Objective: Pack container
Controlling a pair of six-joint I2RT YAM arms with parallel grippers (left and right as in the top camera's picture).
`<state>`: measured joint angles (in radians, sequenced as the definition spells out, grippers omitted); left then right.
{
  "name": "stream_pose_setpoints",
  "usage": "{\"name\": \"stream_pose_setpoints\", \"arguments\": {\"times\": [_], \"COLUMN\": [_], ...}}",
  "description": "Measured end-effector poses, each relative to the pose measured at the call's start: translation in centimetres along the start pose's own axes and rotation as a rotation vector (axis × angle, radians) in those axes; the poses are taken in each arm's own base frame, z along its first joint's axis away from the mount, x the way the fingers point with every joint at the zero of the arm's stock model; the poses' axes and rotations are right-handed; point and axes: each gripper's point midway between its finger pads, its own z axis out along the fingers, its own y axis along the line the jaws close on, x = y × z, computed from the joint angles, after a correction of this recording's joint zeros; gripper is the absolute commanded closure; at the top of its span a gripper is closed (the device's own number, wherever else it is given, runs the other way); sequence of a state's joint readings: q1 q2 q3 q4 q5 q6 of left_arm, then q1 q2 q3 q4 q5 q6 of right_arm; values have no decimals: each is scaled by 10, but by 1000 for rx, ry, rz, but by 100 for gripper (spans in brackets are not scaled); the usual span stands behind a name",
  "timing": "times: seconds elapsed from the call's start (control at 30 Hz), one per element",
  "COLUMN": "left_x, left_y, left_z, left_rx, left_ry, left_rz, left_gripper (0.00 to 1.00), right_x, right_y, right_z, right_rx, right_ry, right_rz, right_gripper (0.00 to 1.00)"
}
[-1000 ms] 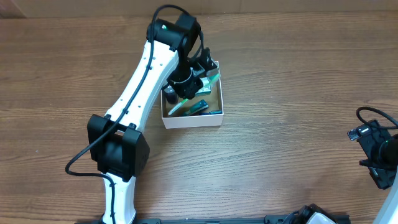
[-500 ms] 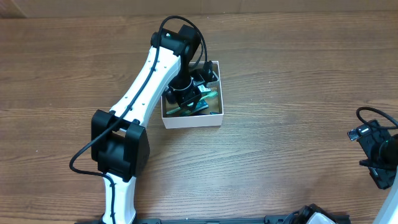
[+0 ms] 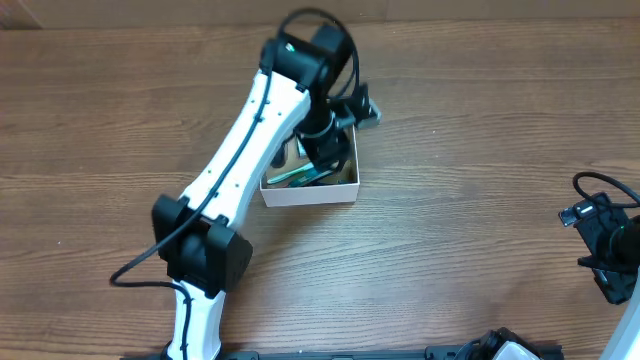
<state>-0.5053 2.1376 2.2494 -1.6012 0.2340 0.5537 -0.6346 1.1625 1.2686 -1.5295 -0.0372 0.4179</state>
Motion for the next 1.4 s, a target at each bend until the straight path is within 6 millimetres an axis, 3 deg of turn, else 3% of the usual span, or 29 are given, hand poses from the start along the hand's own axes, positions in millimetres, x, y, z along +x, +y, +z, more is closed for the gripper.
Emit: {"name": "stream_pose_setpoints", "arguments": {"times": [0.13, 0.27, 0.3, 0.37, 0.43, 0.5, 0.57, 0.6, 0.63, 0.73, 0.87, 1.0, 1.07, 1.17, 1.27, 1.4], "left_x": [-18, -1, 16, 39, 73, 112, 148, 152, 177, 198, 219, 222, 217, 211, 207, 209], "left_y": [3, -4, -14, -30, -59, -83, -97, -99, -104, -106, -98, -78, -58, -43, -37, -37], "left_z": [-70, -147, -187, -228, -266, -284, -288, -287, -285, -274, -237, -174, -119, -57, -13, 20], "left_rx": [-134, -288, -340, -387, -423, -450, -490, -493, -524, -546, -565, -556, -540, -504, -452, -392], "left_ry": [-151, -314, -409, -520, -629, -690, -723, -723, -750, -799, -859, -873, -837, -770, -750, -734], "left_rz": [-141, -297, -361, -419, -466, -517, -593, -599, -669, -748, -855, -928, -959, -971, -984, -1024], "left_gripper": [0, 0, 0, 0, 0, 0, 0, 0, 0, 0, 0, 0, 0, 0, 0, 0], "right_x": [0, 0, 0, 0, 0, 0, 0, 0, 0, 0, 0, 0, 0, 0, 0, 0], "right_y": [0, 0, 0, 0, 0, 0, 0, 0, 0, 0, 0, 0, 0, 0, 0, 0], "right_z": [0, 0, 0, 0, 0, 0, 0, 0, 0, 0, 0, 0, 0, 0, 0, 0], "right_rx": [0, 1, 0, 0, 1, 0, 1, 0, 1, 1, 1, 1, 0, 1, 0, 1], "right_ry": [1, 1, 0, 1, 1, 1, 0, 0, 1, 1, 1, 1, 0, 1, 1, 2], "right_rz": [0, 0, 0, 0, 0, 0, 1, 0, 0, 0, 0, 0, 0, 0, 0, 0], "right_gripper": [0, 0, 0, 0, 0, 0, 0, 0, 0, 0, 0, 0, 0, 0, 0, 0]}}
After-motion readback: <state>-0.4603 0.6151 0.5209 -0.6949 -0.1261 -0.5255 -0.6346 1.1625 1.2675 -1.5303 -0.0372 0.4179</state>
